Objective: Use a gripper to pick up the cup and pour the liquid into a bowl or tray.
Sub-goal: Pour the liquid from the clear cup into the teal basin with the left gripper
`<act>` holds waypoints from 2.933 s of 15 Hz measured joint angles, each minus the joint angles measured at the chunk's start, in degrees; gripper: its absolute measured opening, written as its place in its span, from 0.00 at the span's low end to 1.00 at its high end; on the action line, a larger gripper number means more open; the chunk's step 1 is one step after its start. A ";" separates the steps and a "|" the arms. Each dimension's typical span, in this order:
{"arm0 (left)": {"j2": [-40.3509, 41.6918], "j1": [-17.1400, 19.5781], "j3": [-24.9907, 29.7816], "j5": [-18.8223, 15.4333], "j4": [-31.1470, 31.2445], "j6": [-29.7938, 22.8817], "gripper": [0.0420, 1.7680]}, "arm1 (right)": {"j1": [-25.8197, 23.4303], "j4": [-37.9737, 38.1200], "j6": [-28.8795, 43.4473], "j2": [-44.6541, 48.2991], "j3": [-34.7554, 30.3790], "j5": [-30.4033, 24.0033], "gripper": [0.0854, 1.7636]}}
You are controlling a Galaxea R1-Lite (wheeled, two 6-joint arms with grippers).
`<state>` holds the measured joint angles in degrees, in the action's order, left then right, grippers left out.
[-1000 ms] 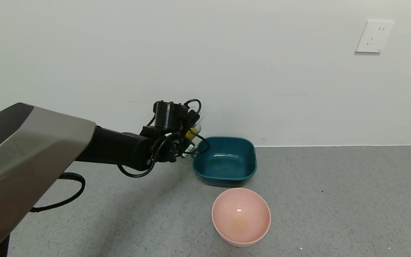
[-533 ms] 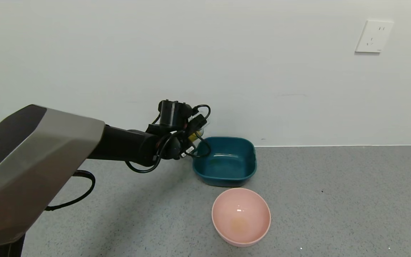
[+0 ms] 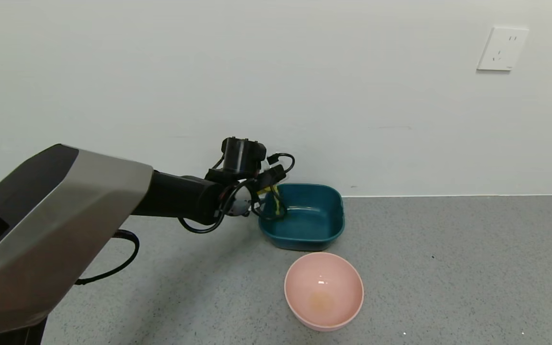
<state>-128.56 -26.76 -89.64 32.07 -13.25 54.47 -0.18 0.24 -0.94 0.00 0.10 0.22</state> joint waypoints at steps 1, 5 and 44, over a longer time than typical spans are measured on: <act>0.00 -0.37 -0.11 0.59 0.02 1.32 0.72 | 0.00 0.00 0.00 0.00 0.00 0.02 0.97; 0.01 -1.27 -0.33 2.79 -0.37 6.96 0.72 | 0.00 0.00 0.01 0.00 0.00 0.02 0.97; 1.77 -6.01 1.02 14.99 -3.86 24.86 0.72 | 0.00 0.02 -0.02 0.00 -0.02 0.00 0.97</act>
<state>-126.79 -32.77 -88.61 47.07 -17.12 79.32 -0.18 0.27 -0.96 0.00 0.07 0.22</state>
